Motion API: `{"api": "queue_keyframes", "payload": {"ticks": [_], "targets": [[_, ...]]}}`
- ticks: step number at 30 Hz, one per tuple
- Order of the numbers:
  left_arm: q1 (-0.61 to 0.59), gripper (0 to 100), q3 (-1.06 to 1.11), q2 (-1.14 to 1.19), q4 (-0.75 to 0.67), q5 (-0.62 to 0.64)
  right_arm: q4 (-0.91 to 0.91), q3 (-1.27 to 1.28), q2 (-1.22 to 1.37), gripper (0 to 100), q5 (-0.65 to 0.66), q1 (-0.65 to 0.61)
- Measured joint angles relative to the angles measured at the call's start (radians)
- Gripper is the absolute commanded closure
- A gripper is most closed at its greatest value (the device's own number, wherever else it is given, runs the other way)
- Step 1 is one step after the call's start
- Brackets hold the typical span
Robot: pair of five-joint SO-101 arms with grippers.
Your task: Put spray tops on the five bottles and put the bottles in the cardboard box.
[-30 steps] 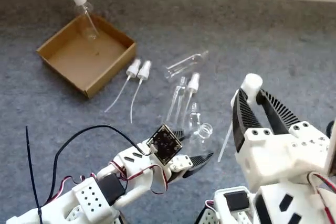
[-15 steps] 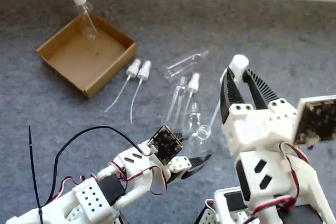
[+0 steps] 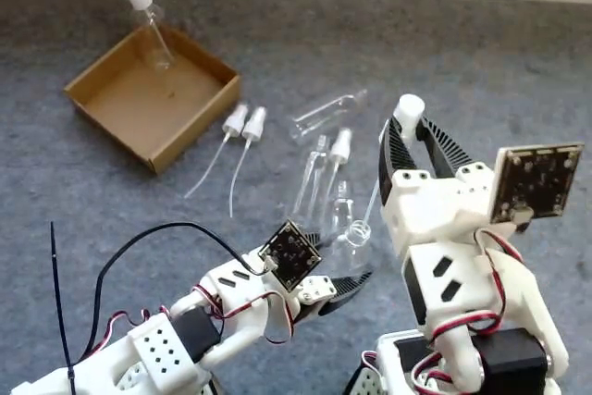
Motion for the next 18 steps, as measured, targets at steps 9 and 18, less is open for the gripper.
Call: {"api": "queue_keyframes", "payload": {"ticks": [9,18], "targets": [[-0.002,89,0.0,0.0,-0.006,0.0,0.0,0.078,0.006,99.0,0.0,0.0],[-0.046,89,0.0,0.0,-0.092,0.002,0.04,0.137,0.002,99.0,-0.003,-0.017]]}}
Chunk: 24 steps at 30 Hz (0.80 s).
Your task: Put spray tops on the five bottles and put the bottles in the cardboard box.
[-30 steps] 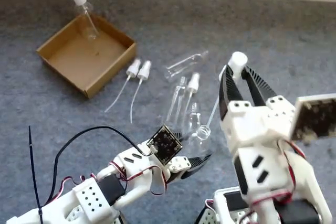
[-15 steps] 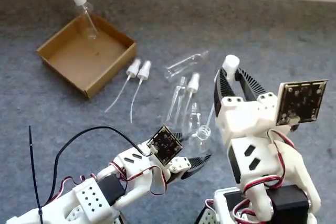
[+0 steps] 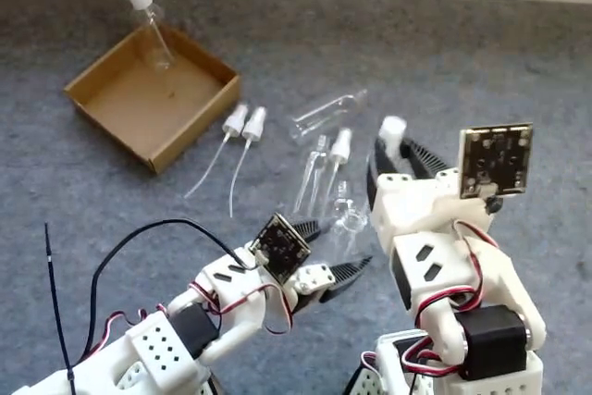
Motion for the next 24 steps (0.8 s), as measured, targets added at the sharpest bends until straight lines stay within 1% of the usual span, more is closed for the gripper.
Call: {"api": "queue_keyframes", "payload": {"ticks": [3,6,11,18,24], "targets": [[-0.029,89,0.0,0.0,0.0,0.0,0.044,0.002,-0.003,99.0,0.0,-0.043],[-0.032,89,0.0,0.0,-0.005,0.0,0.057,0.005,0.0,99.0,0.0,-0.074],[-0.04,89,0.0,0.0,-0.005,0.0,0.057,0.048,-0.097,99.0,0.0,-0.106],[-0.04,89,0.0,0.0,-0.005,0.0,0.057,0.215,-0.316,98.5,0.0,-0.107],[-0.04,89,-0.012,0.0,-0.006,0.0,0.057,0.253,-0.339,98.5,0.0,-0.107]]}}
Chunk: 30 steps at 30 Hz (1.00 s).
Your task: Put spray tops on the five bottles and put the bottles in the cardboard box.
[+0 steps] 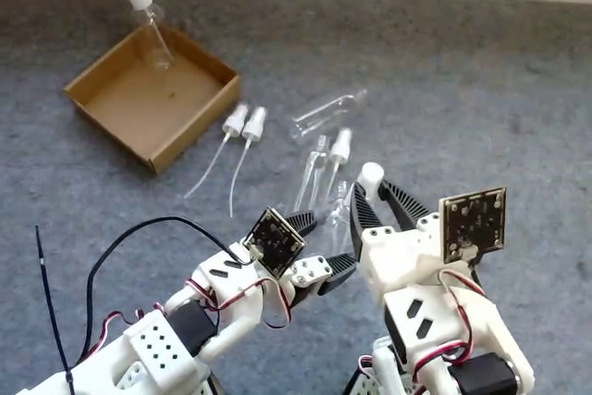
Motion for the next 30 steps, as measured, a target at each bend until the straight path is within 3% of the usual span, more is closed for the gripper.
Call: {"api": "queue_keyframes", "payload": {"ticks": [5,10,19,25,30], "targets": [[0.0,89,-0.003,0.0,0.0,0.0,0.0,0.005,0.0,98.1,0.035,0.0],[0.0,89,-0.003,0.0,0.0,0.0,0.028,0.005,0.0,90.6,0.041,-0.003],[0.0,89,-0.003,0.0,0.0,0.0,0.051,0.003,-0.002,89.9,0.044,-0.002],[-0.008,89,-0.003,0.0,0.0,0.0,0.095,0.003,0.0,89.9,0.1,-0.14],[-0.008,89,-0.003,0.0,0.0,0.002,0.1,0.003,-0.002,89.9,0.109,-0.167]]}}
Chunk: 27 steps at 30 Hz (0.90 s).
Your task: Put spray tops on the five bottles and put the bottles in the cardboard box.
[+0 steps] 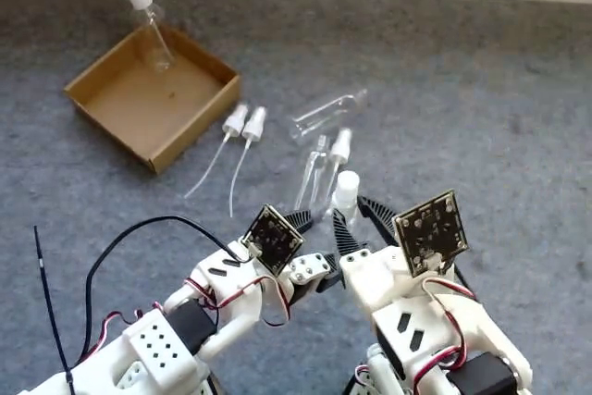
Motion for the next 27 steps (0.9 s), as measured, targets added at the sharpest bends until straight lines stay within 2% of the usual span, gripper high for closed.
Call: {"api": "queue_keyframes", "payload": {"ticks": [11,24,27], "targets": [[-0.008,89,0.0,0.0,0.0,-0.002,0.006,0.0,-0.005,89.9,0.0,-0.003],[-0.25,89,-0.066,0.0,0.0,-0.003,0.034,0.002,-0.005,89.9,0.0,-0.005],[-0.331,89,-0.118,0.0,0.0,-0.077,0.034,0.002,-0.005,89.9,0.0,-0.005]]}}
